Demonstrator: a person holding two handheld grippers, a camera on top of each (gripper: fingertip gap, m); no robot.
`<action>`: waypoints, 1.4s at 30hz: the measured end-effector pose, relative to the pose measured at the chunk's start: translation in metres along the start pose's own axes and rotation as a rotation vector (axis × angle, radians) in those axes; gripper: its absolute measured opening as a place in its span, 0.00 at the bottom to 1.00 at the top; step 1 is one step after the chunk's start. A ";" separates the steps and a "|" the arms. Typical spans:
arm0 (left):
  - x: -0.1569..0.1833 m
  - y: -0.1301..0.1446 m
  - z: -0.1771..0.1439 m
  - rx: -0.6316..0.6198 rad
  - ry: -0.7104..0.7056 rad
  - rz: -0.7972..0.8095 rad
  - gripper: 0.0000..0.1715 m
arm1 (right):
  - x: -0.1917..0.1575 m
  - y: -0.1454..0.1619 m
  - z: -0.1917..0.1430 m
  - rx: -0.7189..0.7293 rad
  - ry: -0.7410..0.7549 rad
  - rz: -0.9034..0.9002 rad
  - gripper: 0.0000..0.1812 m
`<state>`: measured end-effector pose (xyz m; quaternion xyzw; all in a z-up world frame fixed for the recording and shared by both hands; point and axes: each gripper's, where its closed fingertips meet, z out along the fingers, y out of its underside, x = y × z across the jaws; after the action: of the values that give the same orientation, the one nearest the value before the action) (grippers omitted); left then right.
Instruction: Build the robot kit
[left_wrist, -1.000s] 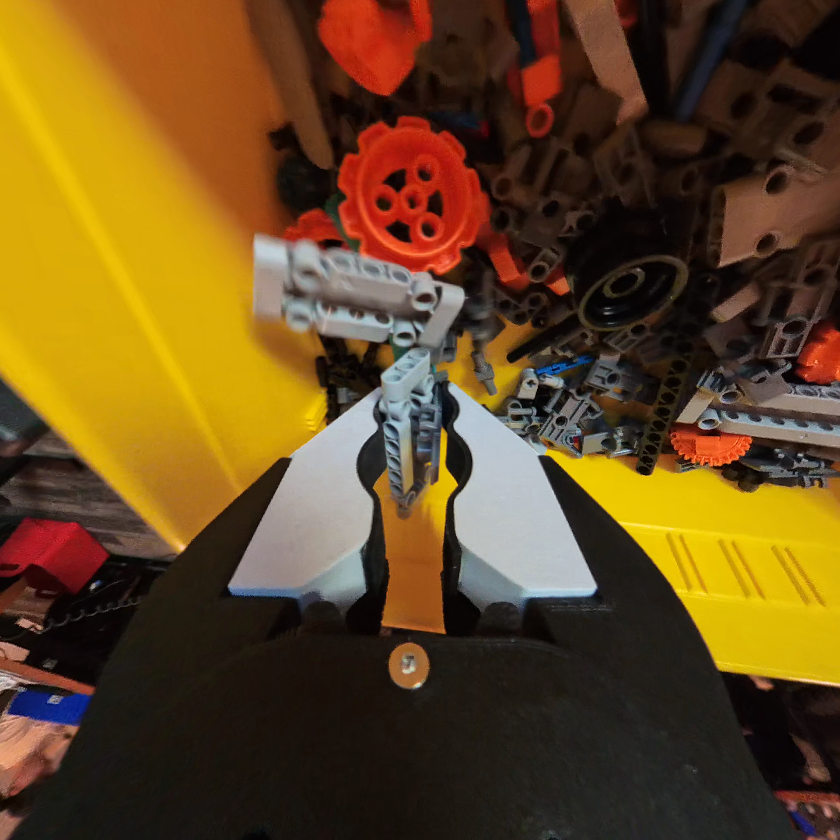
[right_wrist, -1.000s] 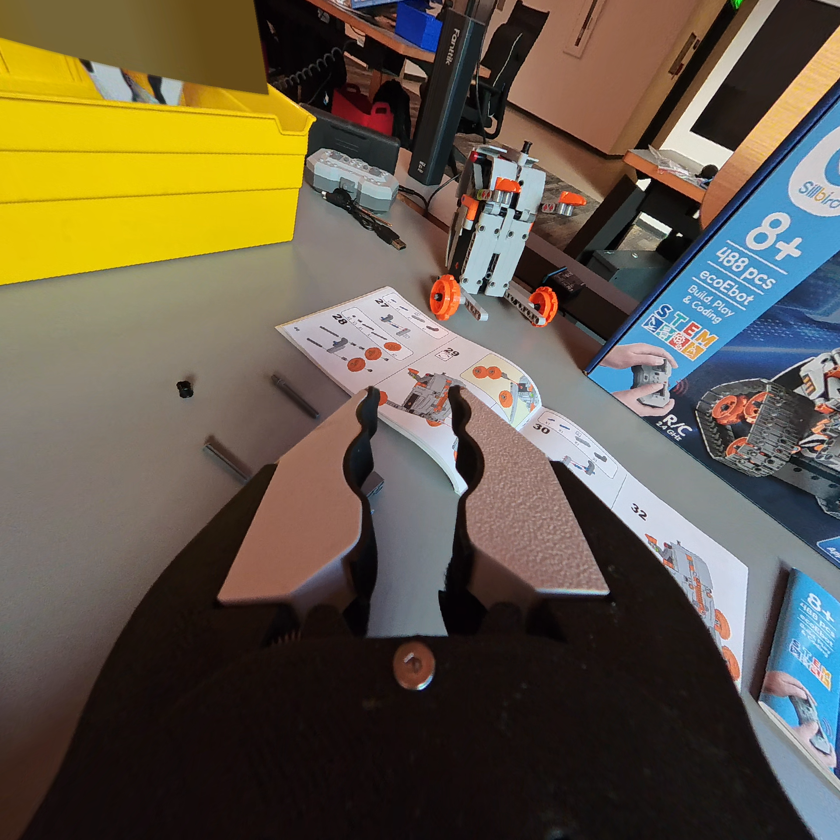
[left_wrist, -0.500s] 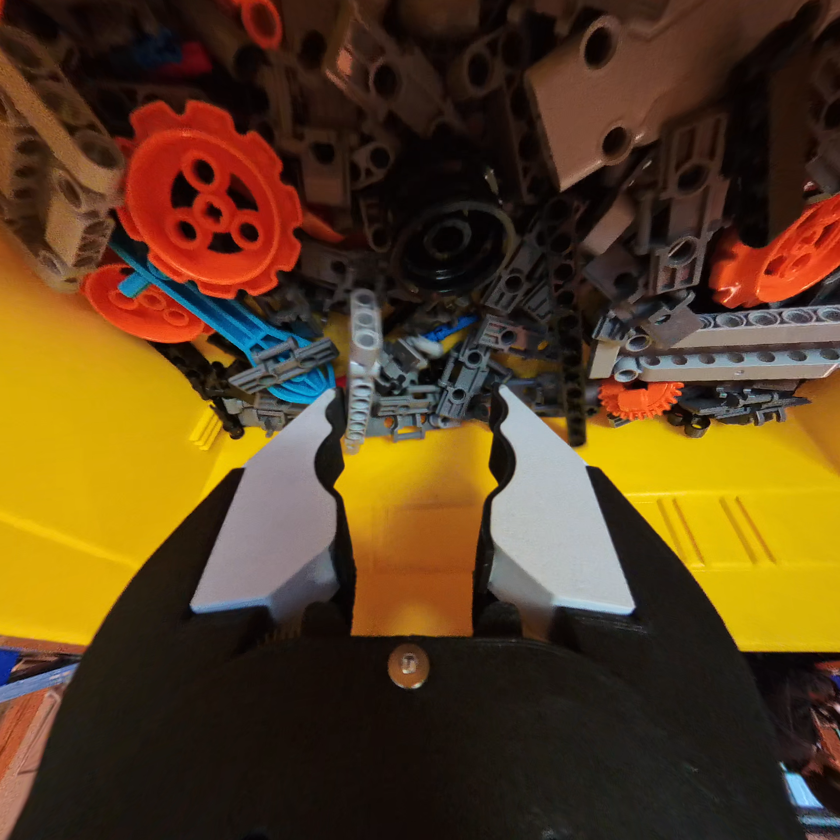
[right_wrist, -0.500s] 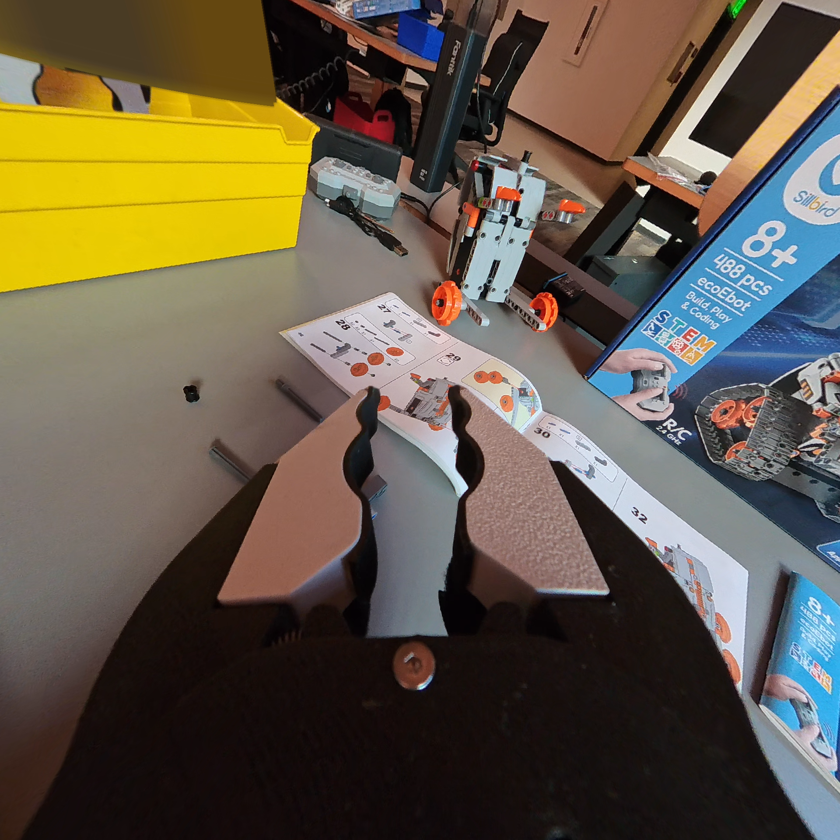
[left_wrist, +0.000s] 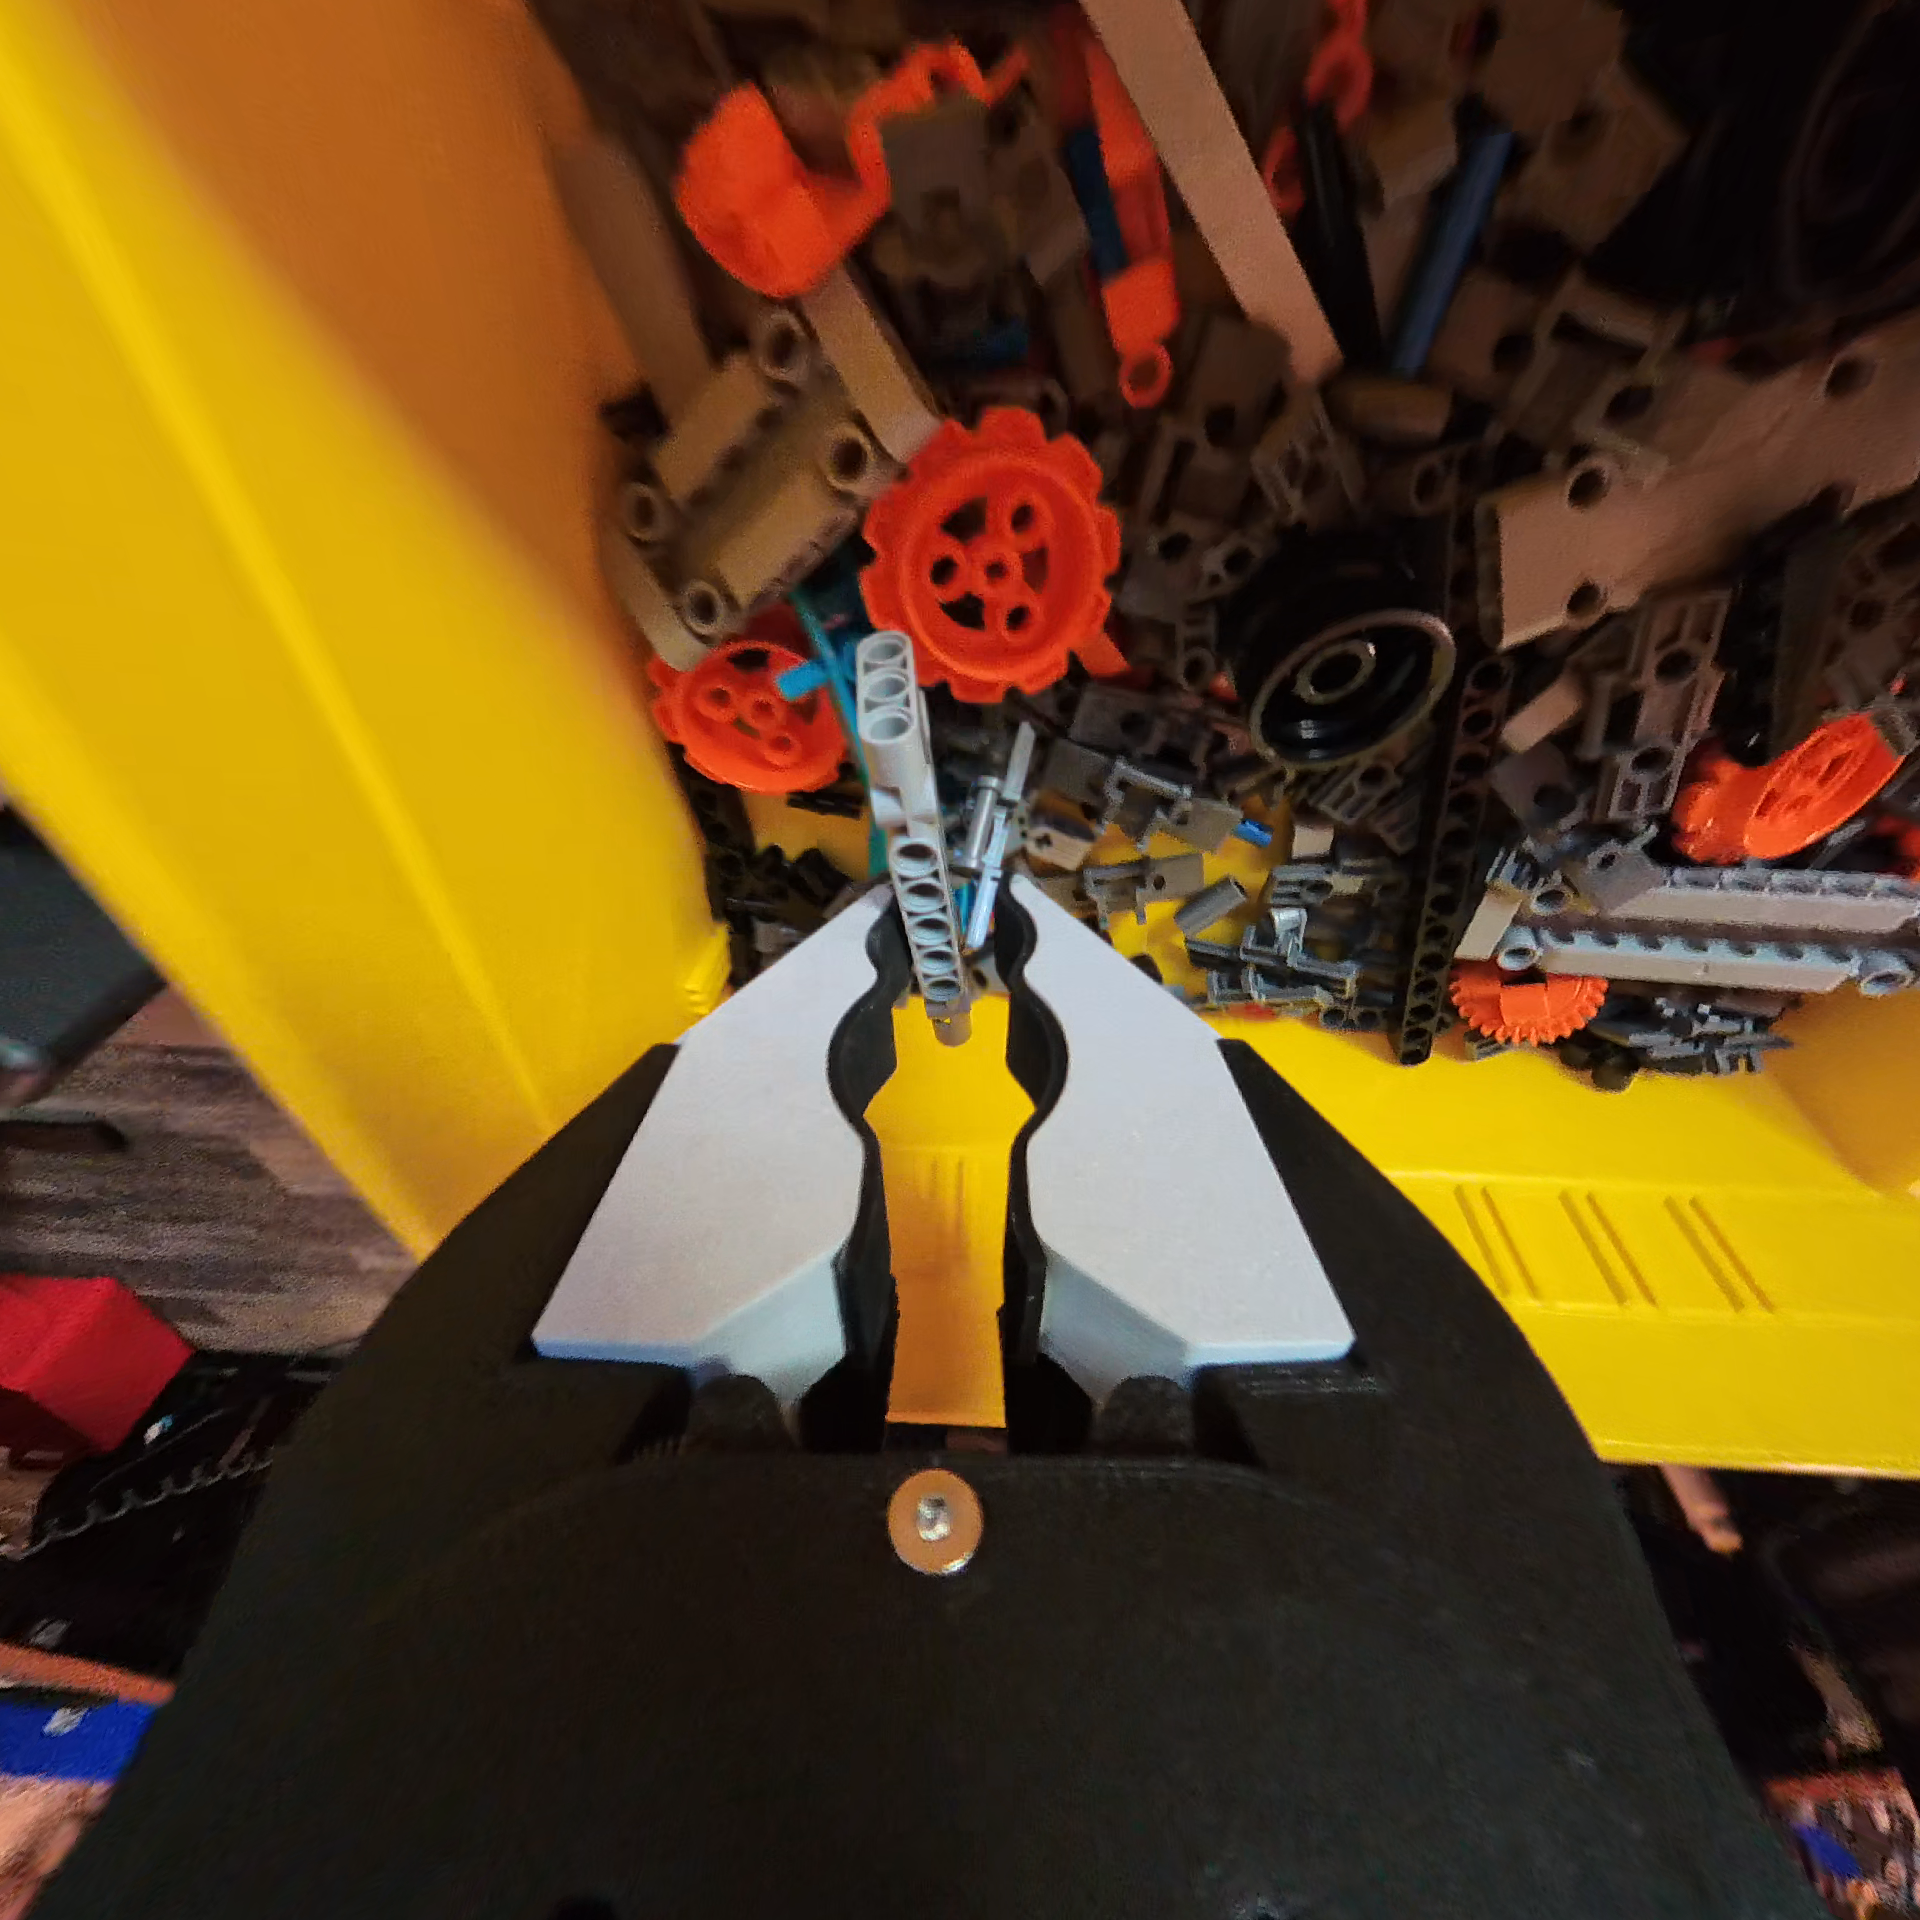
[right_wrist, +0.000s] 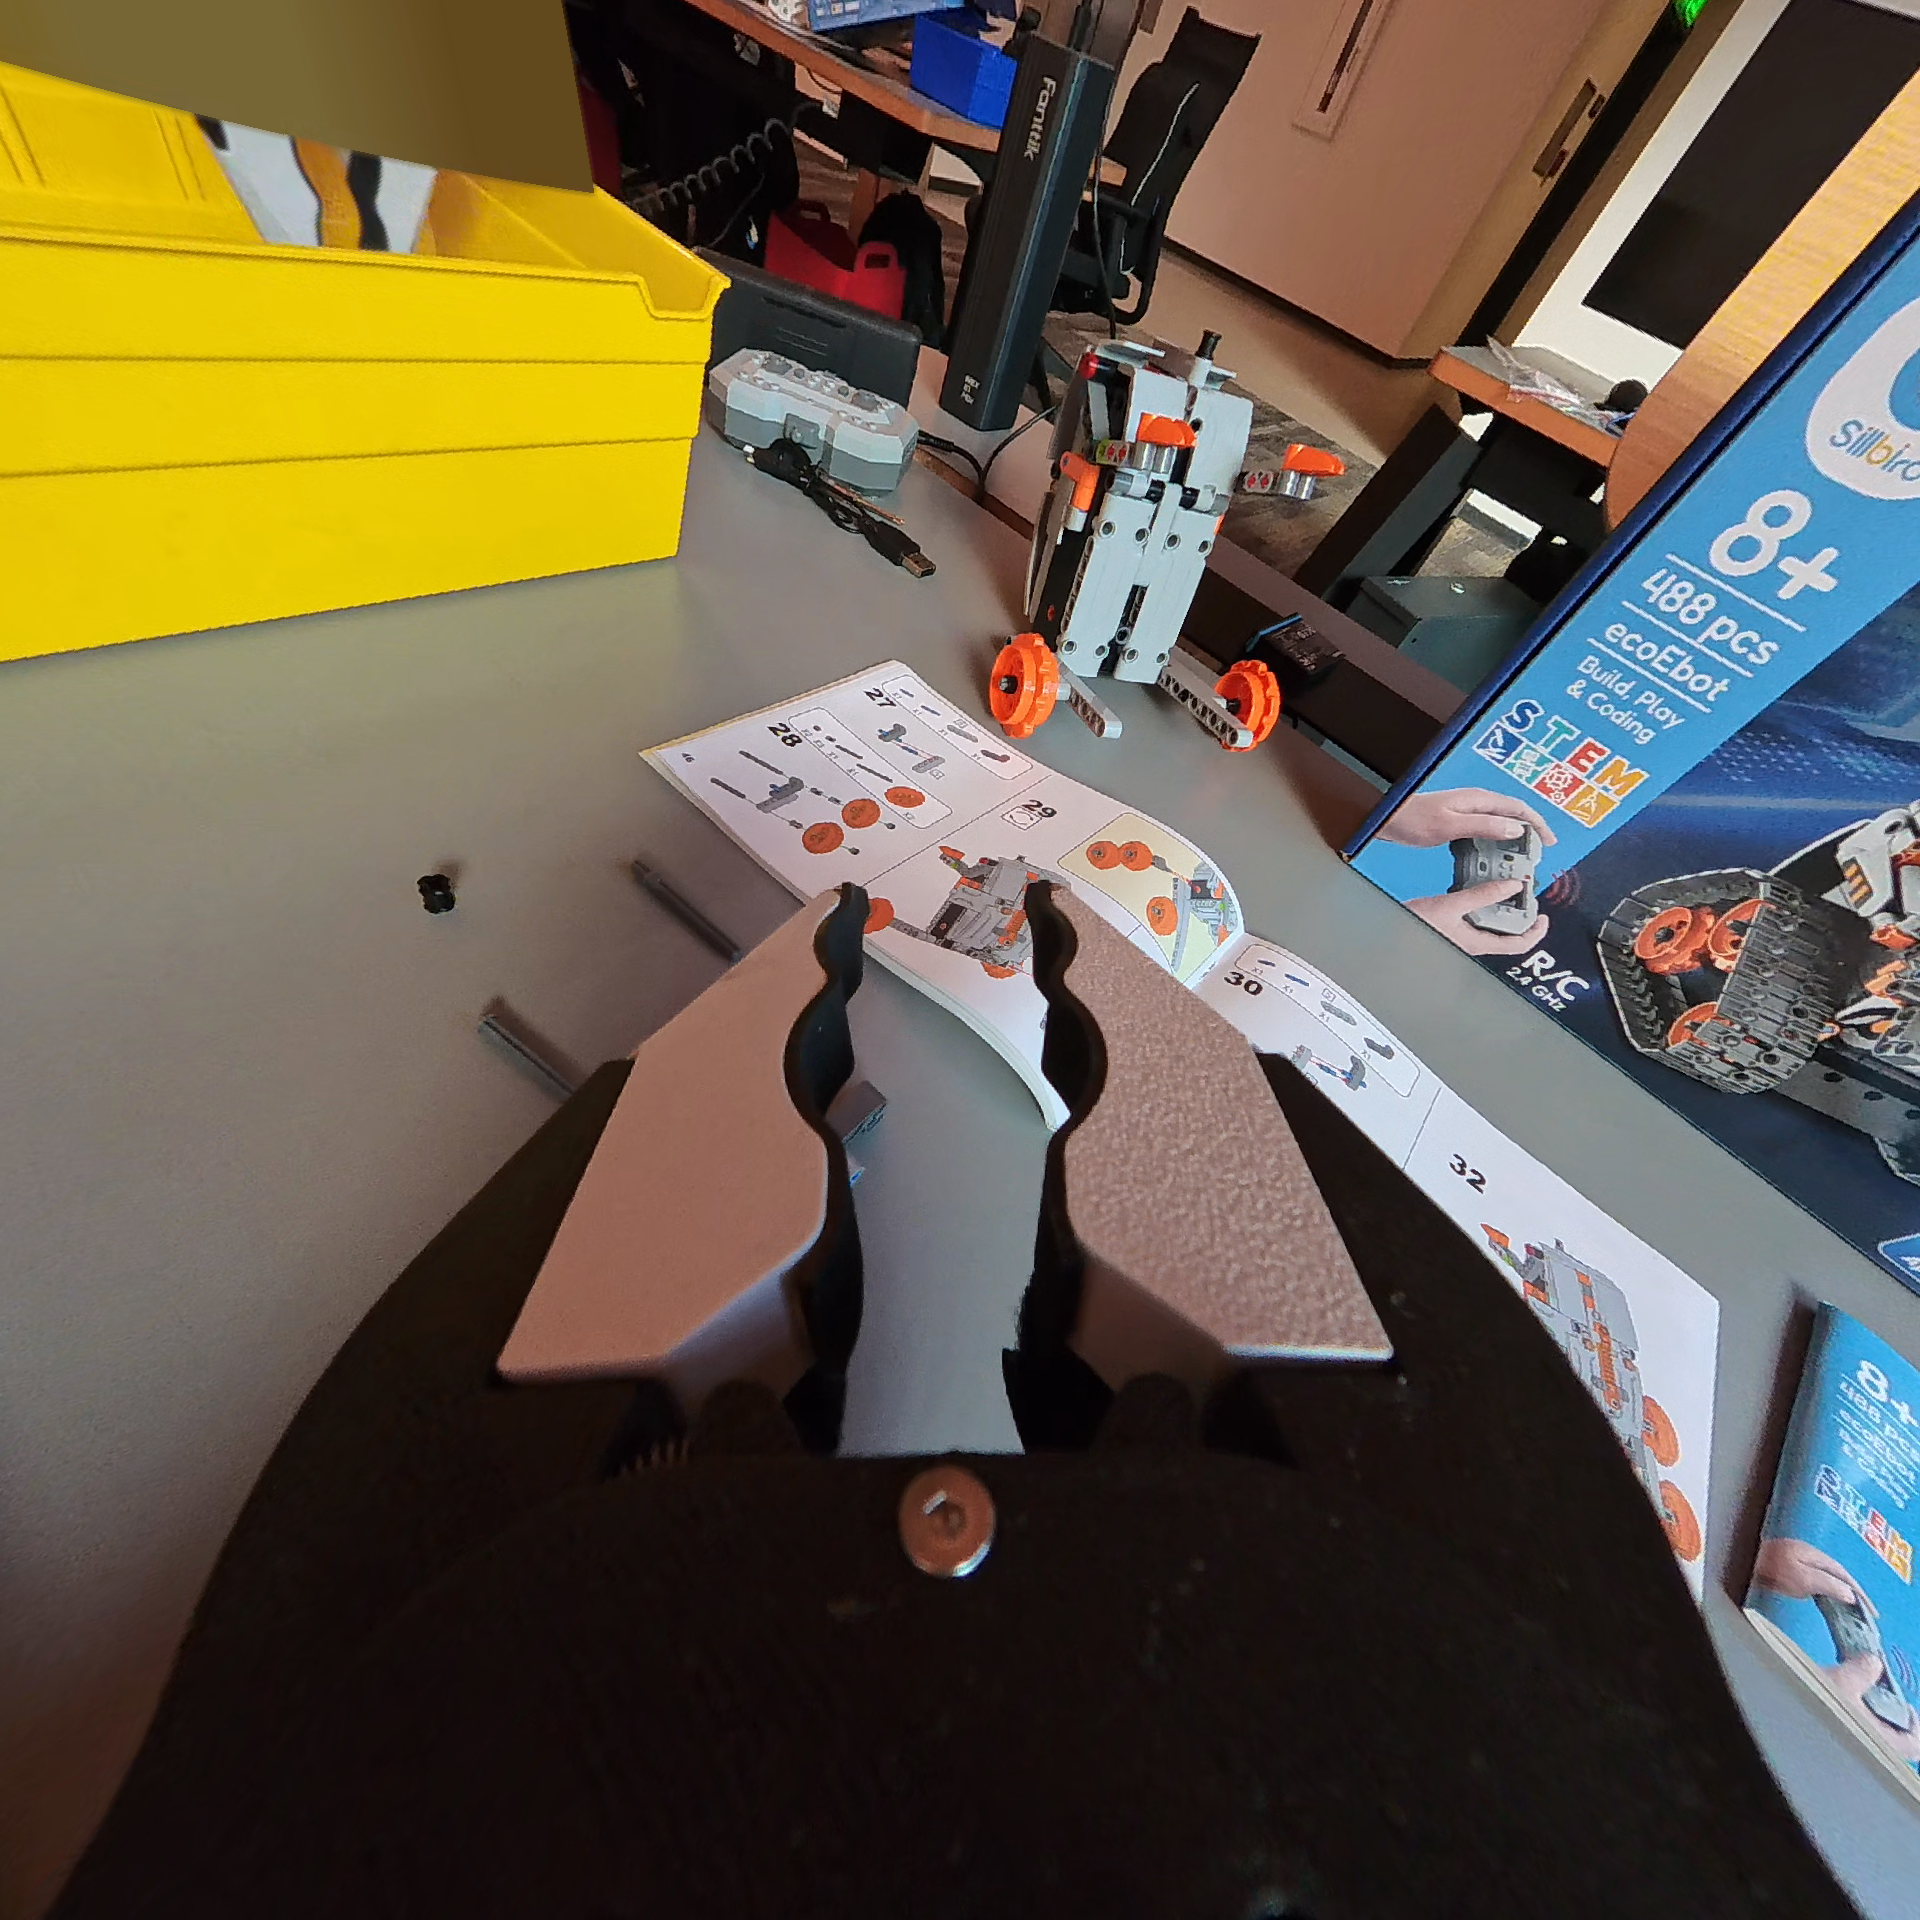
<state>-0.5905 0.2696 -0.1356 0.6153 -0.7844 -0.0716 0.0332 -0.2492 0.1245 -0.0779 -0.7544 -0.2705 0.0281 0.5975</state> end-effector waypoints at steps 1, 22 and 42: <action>-0.003 -0.005 -0.003 0.031 -0.003 -0.022 0.07 | 0.000 0.000 0.000 0.000 -0.001 0.001 0.17; 0.078 -0.059 -0.020 0.410 0.081 -0.089 0.57 | -0.002 0.002 0.001 -0.011 -0.009 -0.007 0.17; 0.027 -0.028 -0.001 0.327 -0.167 -0.244 0.03 | -0.004 0.000 0.001 0.002 -0.019 0.005 0.17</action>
<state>-0.5701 0.2373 -0.1394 0.6946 -0.7054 0.0024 -0.1413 -0.2528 0.1241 -0.0794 -0.7541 -0.2742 0.0368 0.5956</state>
